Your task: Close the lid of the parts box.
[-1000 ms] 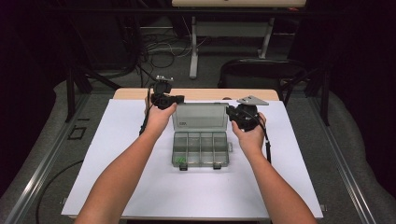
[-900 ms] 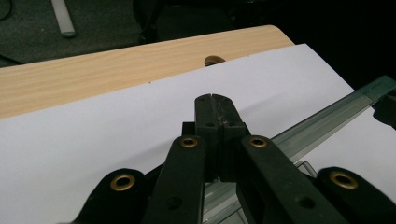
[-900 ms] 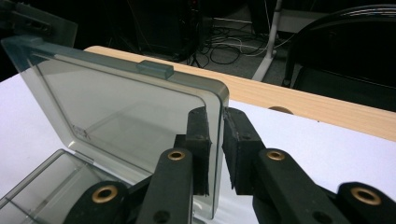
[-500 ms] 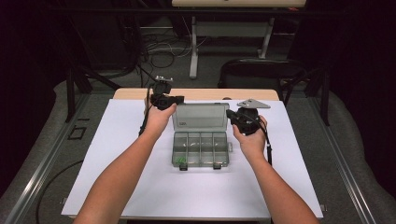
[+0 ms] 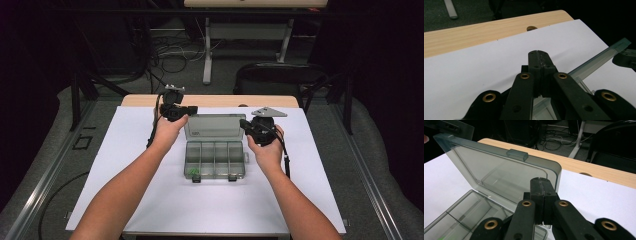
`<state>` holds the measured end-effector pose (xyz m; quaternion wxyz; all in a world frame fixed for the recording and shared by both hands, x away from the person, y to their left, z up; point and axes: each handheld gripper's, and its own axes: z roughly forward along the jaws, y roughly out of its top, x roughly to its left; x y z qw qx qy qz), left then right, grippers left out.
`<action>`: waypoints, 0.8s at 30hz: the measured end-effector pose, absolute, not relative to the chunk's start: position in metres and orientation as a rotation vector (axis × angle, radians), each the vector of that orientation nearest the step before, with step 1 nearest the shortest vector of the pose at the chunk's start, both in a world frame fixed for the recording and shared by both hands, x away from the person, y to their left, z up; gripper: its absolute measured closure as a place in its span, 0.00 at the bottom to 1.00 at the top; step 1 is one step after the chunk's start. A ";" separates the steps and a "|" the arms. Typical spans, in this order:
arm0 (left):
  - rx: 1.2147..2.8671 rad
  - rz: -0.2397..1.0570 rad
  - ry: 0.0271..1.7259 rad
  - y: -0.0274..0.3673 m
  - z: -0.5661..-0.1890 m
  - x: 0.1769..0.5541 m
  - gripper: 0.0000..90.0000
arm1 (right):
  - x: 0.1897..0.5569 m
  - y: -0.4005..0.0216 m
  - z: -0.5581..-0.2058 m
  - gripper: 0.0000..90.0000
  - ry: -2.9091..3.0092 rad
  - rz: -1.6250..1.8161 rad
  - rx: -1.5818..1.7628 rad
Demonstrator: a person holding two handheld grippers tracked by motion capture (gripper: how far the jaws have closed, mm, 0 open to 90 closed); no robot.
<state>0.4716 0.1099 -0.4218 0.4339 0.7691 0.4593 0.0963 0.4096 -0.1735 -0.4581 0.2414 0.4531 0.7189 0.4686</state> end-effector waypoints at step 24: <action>1.927 0.221 1.096 0.116 -0.431 0.445 0.99 | 0.391 -0.175 -0.462 0.99 1.998 1.317 1.219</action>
